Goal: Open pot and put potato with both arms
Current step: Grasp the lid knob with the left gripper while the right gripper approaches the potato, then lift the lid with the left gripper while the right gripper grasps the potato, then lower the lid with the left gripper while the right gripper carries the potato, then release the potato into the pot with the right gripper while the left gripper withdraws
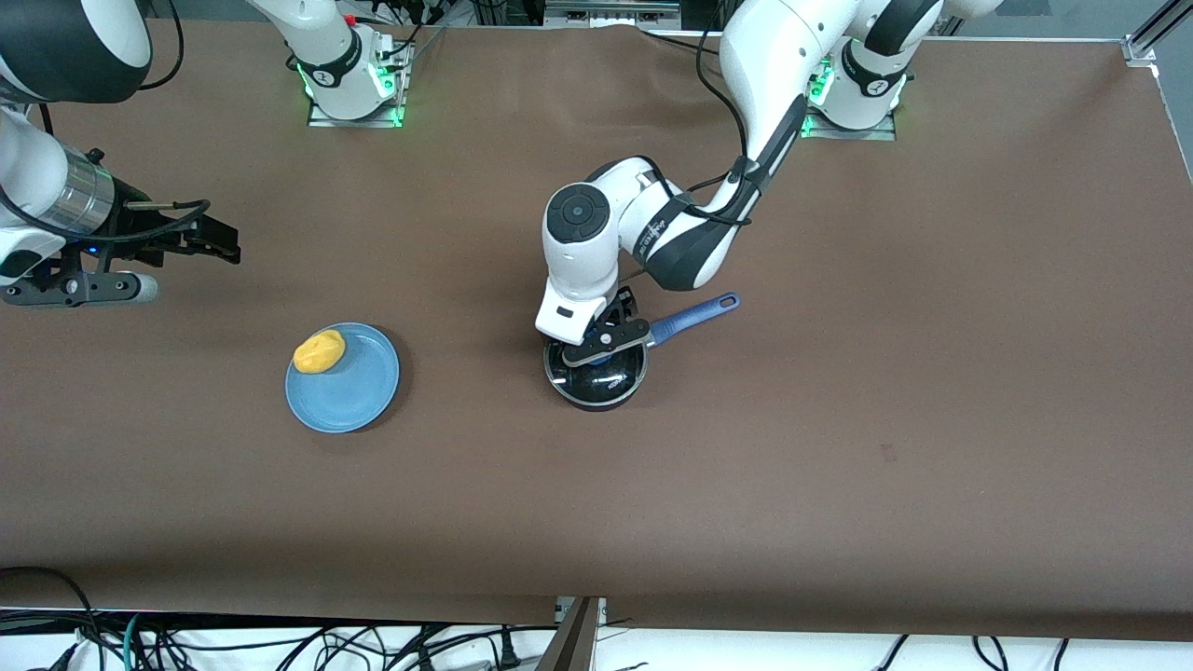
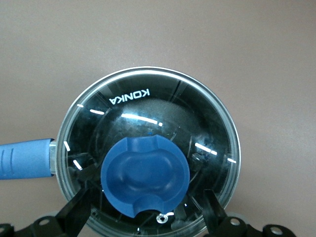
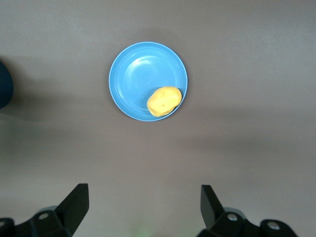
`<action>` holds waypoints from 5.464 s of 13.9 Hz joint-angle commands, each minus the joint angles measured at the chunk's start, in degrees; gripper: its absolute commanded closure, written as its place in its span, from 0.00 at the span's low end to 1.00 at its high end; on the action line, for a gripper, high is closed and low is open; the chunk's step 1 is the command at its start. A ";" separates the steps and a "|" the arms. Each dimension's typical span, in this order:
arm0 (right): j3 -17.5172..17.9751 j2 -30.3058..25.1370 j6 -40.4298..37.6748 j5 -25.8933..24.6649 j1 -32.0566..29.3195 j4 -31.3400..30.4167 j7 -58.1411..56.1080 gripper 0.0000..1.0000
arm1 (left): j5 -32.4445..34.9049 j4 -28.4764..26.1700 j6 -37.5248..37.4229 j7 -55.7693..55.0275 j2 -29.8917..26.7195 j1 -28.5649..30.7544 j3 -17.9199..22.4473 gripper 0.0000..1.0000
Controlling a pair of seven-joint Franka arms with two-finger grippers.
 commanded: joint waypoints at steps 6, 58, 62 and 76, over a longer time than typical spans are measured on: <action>0.17 3.97 -0.23 -0.17 -1.15 1.06 -0.72 0.00 | 1.43 3.63 -0.95 -1.40 1.83 -1.00 1.51 0.22; 8.16 29.52 24.19 3.34 18.86 9.72 49.59 0.54 | -27.59 -42.28 10.36 116.67 -21.81 40.84 18.12 0.00; 8.87 37.53 31.74 4.05 25.39 20.47 59.92 0.53 | -17.75 -30.93 -5.39 100.67 -24.00 39.44 17.86 0.00; 8.61 29.65 20.37 2.73 16.80 20.13 50.65 0.00 | -5.61 -19.49 -33.46 76.20 -40.98 38.11 9.60 0.00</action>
